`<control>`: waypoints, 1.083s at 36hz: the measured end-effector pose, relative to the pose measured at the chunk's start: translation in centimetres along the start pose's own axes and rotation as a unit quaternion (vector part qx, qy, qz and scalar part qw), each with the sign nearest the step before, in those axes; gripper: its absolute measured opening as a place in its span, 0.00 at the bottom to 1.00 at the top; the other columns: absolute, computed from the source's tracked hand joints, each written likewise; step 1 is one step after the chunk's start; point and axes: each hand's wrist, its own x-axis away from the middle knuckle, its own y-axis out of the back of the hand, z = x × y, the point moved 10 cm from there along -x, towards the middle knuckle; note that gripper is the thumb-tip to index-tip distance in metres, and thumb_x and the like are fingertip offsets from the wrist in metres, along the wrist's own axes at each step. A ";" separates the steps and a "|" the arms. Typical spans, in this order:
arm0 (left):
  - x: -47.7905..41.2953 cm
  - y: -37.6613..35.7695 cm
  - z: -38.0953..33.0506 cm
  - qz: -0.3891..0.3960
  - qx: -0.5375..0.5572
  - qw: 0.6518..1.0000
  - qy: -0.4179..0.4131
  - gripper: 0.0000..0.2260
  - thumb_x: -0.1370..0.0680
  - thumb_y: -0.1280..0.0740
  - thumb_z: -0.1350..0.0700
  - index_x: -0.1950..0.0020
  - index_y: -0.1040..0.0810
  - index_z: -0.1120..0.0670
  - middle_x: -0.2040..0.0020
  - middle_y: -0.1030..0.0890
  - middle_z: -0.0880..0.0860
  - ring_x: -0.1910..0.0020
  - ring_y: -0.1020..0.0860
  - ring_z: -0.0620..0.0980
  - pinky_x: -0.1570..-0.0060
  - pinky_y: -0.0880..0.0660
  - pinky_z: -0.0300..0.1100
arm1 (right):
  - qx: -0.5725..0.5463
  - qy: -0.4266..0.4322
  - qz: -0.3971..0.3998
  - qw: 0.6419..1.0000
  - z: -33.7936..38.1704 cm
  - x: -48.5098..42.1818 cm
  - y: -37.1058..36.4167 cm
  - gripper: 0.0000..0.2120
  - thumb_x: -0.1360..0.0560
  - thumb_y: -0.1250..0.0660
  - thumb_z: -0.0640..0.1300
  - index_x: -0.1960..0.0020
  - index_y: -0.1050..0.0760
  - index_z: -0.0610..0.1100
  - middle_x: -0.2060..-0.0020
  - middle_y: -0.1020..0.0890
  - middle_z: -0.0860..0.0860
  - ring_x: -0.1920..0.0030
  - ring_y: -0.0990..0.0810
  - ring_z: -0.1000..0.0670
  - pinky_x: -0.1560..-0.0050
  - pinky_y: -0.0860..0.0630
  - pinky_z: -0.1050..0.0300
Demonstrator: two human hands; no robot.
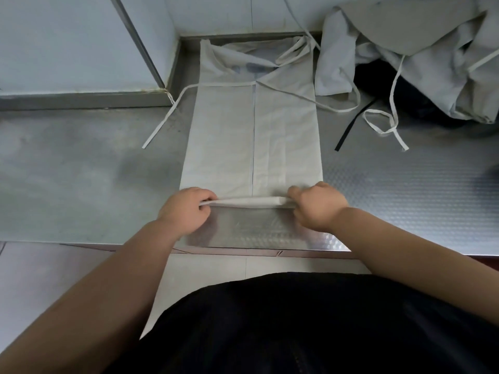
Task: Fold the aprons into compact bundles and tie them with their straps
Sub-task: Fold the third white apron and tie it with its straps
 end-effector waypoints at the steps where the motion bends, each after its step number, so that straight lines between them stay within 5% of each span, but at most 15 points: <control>1: -0.1 0.3 0.3 0.001 0.021 1.000 0.016 0.13 0.25 0.38 0.62 0.48 0.19 0.48 0.51 0.19 0.48 0.50 0.23 0.52 0.49 0.26 0.44 | -0.025 -0.014 -0.010 1.000 -0.5 0.0 0.2 0.11 0.22 0.45 0.46 0.42 0.32 0.44 0.52 0.20 0.44 0.50 0.28 0.42 0.59 0.36 0.56; 9: -1.8 1.4 2.8 0.019 0.171 0.981 0.090 0.04 0.23 0.34 0.59 0.51 0.21 0.52 0.55 0.20 0.50 0.55 0.25 0.48 0.60 0.33 0.36 | -0.237 -0.143 0.047 0.960 -5.0 0.0 -0.5 0.14 0.23 0.37 0.50 0.65 0.34 0.48 0.65 0.27 0.50 0.63 0.27 0.47 0.68 0.34 0.58; 14: -2.0 1.5 5.9 -0.008 0.225 0.962 0.151 0.01 0.23 0.33 0.60 0.53 0.23 0.56 0.54 0.19 0.56 0.60 0.25 0.50 0.65 0.34 0.35 | -0.316 -0.248 0.053 0.914 -7.2 1.3 -0.6 0.10 0.24 0.34 0.49 0.51 0.26 0.43 0.57 0.24 0.47 0.59 0.26 0.47 0.66 0.31 0.59; 21: -1.7 1.8 5.7 -0.042 0.151 0.975 0.159 0.03 0.23 0.34 0.56 0.52 0.23 0.55 0.56 0.21 0.49 0.55 0.25 0.50 0.57 0.35 0.38 | -0.377 -0.344 0.002 0.860 -8.0 2.2 -0.9 0.21 0.26 0.32 0.48 0.36 0.32 0.42 0.46 0.25 0.44 0.50 0.24 0.44 0.58 0.29 0.56; 24: -1.3 1.9 5.8 -0.060 0.111 0.979 0.158 0.04 0.23 0.35 0.54 0.57 0.25 0.54 0.61 0.20 0.49 0.58 0.24 0.52 0.61 0.36 0.39 | -0.441 -0.384 -0.032 0.810 -9.0 2.5 -0.9 0.15 0.27 0.32 0.43 0.42 0.30 0.44 0.56 0.26 0.48 0.60 0.26 0.47 0.71 0.32 0.59; 26: -1.2 1.9 5.8 -0.068 0.104 0.979 0.162 0.04 0.23 0.36 0.54 0.57 0.26 0.54 0.63 0.21 0.50 0.59 0.24 0.53 0.63 0.37 0.39 | -0.452 -0.402 -0.045 0.795 -9.7 2.7 -0.9 0.09 0.26 0.34 0.40 0.47 0.29 0.43 0.64 0.27 0.50 0.66 0.26 0.48 0.71 0.31 0.59; 30: -1.2 2.0 5.2 -0.072 0.077 0.980 0.167 0.08 0.24 0.35 0.56 0.46 0.25 0.56 0.49 0.21 0.53 0.50 0.25 0.55 0.55 0.32 0.41 | -0.340 -0.400 -0.012 0.851 -9.6 2.0 -0.7 0.17 0.27 0.34 0.44 0.40 0.33 0.44 0.51 0.23 0.44 0.55 0.22 0.44 0.59 0.24 0.53; 33: -1.7 2.9 1.8 -0.100 -0.052 0.993 0.035 0.18 0.27 0.36 0.64 0.38 0.26 0.53 0.40 0.27 0.55 0.41 0.30 0.58 0.47 0.32 0.48 | -0.152 -0.318 -0.036 0.935 -8.1 0.3 1.0 0.19 0.25 0.37 0.43 0.35 0.33 0.47 0.40 0.30 0.43 0.41 0.29 0.40 0.43 0.31 0.49; 36: -2.1 1.5 -0.6 -0.050 -0.086 0.991 -0.085 0.22 0.29 0.39 0.70 0.40 0.22 0.52 0.41 0.24 0.52 0.42 0.27 0.57 0.47 0.33 0.45 | -0.029 -0.180 -0.032 0.983 -5.1 -1.1 1.3 0.16 0.23 0.40 0.44 0.36 0.28 0.50 0.38 0.30 0.46 0.38 0.32 0.42 0.39 0.36 0.52; 39: -2.1 1.3 -0.4 -0.046 -0.079 0.990 -0.102 0.17 0.28 0.41 0.64 0.44 0.20 0.53 0.46 0.21 0.52 0.48 0.24 0.58 0.50 0.31 0.46 | -0.069 -0.111 0.014 0.991 -4.2 0.0 -0.6 0.26 0.25 0.44 0.58 0.29 0.33 0.53 0.32 0.31 0.50 0.32 0.36 0.45 0.32 0.43 0.51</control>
